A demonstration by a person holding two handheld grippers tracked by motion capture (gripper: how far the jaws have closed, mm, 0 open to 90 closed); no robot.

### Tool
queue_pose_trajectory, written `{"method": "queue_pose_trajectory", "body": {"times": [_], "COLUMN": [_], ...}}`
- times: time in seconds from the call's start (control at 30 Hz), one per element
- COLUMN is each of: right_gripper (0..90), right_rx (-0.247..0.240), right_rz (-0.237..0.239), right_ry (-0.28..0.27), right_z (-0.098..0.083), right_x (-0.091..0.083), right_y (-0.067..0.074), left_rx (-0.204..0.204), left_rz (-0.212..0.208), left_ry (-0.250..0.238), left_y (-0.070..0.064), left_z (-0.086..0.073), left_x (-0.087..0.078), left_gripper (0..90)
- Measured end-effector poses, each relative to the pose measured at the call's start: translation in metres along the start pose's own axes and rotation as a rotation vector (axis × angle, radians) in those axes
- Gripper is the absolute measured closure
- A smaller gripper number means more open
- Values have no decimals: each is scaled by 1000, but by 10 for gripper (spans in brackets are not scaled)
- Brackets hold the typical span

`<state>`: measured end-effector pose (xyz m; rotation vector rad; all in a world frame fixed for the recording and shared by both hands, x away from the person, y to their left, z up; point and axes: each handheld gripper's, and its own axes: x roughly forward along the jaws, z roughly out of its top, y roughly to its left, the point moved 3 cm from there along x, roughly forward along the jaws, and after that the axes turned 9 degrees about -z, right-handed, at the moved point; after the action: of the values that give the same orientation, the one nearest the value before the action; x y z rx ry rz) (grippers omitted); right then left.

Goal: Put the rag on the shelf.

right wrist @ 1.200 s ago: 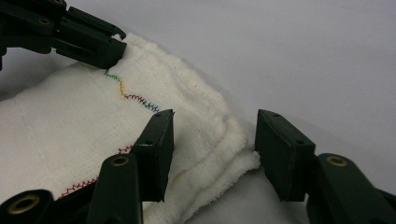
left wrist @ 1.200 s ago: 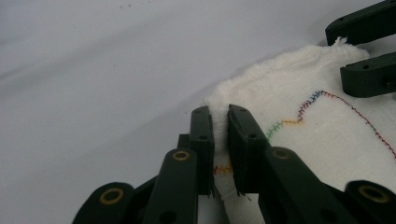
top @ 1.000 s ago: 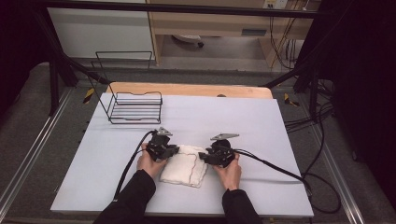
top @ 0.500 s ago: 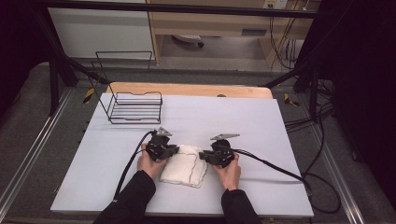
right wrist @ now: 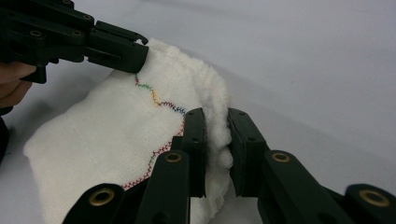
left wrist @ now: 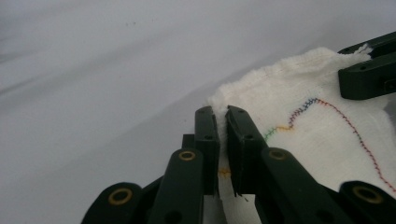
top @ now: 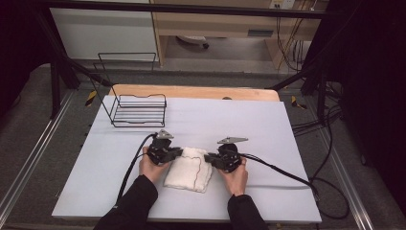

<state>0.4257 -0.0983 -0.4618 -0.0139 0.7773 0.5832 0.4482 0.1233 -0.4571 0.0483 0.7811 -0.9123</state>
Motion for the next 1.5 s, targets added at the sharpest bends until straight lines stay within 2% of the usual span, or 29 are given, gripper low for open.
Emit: {"method": "queue_pose_trajectory", "body": {"times": [0.2, 0.53, 0.73, 0.97, 1.5], "right_gripper": [783, 785, 785, 786, 787], "right_rx": [-10, -20, -58, -102, -137], "right_rz": [29, 53, 42, 36, 31], "right_ry": [-57, -119, -143, -186, -300], "right_z": [4, 10, 14, 26, 42], "right_x": [-10, -25, -32, -44, -66], "right_y": [3, 5, 10, 20, 29], "left_rx": [23, 58, 86, 94, 135], "left_rz": [-9, -14, 1, 1, 23], "left_ry": [-41, -103, -125, -170, -277], "left_y": [-3, -12, -17, -20, -33], "left_z": [3, 7, 9, 14, 26], "left_x": [-12, -27, -36, -50, -75], "left_gripper": [833, 834, 834, 834, 835]}}
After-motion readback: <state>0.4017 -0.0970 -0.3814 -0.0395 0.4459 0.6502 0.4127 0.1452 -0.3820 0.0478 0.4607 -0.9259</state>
